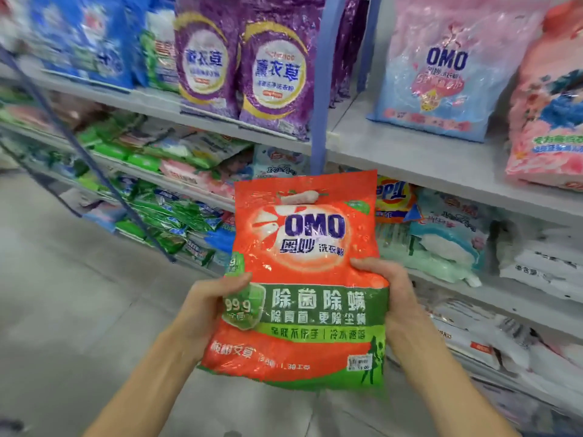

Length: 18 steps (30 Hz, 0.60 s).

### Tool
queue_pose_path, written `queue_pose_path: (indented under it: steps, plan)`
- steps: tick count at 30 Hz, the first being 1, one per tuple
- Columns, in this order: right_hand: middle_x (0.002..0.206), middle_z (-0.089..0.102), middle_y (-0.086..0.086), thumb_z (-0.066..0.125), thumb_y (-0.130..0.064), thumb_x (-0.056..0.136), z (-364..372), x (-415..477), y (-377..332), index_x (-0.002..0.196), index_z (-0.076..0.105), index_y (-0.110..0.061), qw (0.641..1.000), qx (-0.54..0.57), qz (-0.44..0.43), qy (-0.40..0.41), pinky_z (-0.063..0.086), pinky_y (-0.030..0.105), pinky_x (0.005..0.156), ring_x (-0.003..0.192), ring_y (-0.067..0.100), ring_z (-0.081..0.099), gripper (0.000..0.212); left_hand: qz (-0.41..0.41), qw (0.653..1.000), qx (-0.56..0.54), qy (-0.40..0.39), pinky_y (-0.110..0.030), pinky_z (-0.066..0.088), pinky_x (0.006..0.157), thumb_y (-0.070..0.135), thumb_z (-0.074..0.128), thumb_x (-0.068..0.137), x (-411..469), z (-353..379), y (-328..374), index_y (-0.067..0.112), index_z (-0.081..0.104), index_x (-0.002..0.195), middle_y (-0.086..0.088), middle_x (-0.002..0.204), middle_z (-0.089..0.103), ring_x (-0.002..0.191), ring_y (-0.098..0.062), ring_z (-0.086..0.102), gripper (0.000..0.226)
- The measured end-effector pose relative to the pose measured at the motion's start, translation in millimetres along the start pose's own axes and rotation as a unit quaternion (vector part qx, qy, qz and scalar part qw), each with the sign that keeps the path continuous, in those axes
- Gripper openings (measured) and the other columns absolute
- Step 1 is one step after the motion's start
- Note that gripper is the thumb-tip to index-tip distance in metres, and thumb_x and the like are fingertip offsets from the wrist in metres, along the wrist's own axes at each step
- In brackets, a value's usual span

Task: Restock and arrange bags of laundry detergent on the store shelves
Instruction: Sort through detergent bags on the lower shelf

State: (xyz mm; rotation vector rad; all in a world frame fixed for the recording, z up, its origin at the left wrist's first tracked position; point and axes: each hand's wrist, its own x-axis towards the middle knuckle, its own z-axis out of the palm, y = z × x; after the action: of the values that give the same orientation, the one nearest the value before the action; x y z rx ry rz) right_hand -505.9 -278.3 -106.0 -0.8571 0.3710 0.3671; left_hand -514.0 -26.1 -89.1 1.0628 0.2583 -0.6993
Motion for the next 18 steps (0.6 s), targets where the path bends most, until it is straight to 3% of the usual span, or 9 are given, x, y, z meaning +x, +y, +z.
queue_pose_path:
  steps: [2,5,6,9,12,15,18]
  plan:
    - [0.071,0.071,0.013,0.061,-0.008,0.072,32,5,-1,0.088,0.068,-0.001,0.999,-0.016,-0.017,-0.022,0.062,0.035,0.056,0.057,0.027,0.070,0.018,0.023,0.999,-0.011,0.042,-0.053,0.060,0.077,0.032,0.101,0.025,-19,0,19,-0.002,0.080,0.097,-0.029,0.103,0.074,0.087,-0.045,0.073,0.082]
    - [0.072,0.073,0.013,0.059,-0.007,0.073,82,16,-1,0.091,0.067,-0.001,0.997,-0.034,-0.033,-0.064,0.062,0.035,0.054,0.057,0.027,0.071,0.020,0.049,0.995,-0.004,0.092,-0.049,0.061,0.073,0.037,0.085,0.061,-39,-19,46,0.003,0.082,0.091,-0.023,0.096,0.077,0.080,-0.040,0.075,0.045]
    - [0.076,0.075,0.013,0.060,-0.007,0.074,100,20,1,0.094,0.068,-0.001,0.995,-0.039,-0.034,-0.080,0.063,0.037,0.057,0.061,0.027,0.073,0.023,0.055,0.992,-0.007,0.113,-0.052,0.060,0.079,0.035,0.078,0.069,-46,-31,54,0.003,0.081,0.095,-0.023,0.098,0.076,0.081,-0.040,0.075,0.042]
    - [0.087,0.077,0.017,0.062,-0.009,0.077,145,36,13,0.104,0.072,0.002,0.993,-0.052,-0.035,-0.101,0.063,0.040,0.061,0.070,0.030,0.076,0.032,0.076,0.985,-0.029,0.155,-0.060,0.051,0.098,0.029,0.076,0.074,-65,-60,73,0.002,0.077,0.110,-0.025,0.111,0.074,0.095,-0.043,0.073,0.045]
    - [0.090,0.078,0.018,0.061,-0.015,0.081,191,49,29,0.094,0.080,-0.002,0.988,-0.076,-0.020,-0.135,0.063,0.042,0.061,0.073,0.031,0.077,0.026,0.117,0.978,-0.064,0.159,-0.055,0.056,0.092,0.024,0.071,0.079,-82,-93,89,0.005,0.080,0.102,-0.024,0.109,0.074,0.092,-0.040,0.074,0.031]
    - [0.095,0.078,0.018,0.063,-0.021,0.081,237,61,47,0.089,0.082,-0.007,0.982,-0.077,-0.011,-0.173,0.063,0.043,0.063,0.077,0.032,0.077,0.025,0.167,0.966,-0.118,0.161,-0.056,0.056,0.093,0.025,0.069,0.081,-98,-128,106,0.001,0.075,0.116,-0.026,0.116,0.072,0.103,-0.043,0.071,0.042]
    - [0.104,0.077,0.019,0.084,-0.030,0.066,278,80,66,0.095,0.082,-0.008,0.976,-0.093,-0.021,-0.197,0.064,0.049,0.074,0.085,0.034,0.077,0.036,0.210,0.952,-0.155,0.161,-0.057,0.057,0.092,0.027,0.070,0.081,-116,-168,131,-0.001,0.067,0.128,-0.027,0.127,0.066,0.112,-0.044,0.067,0.055]
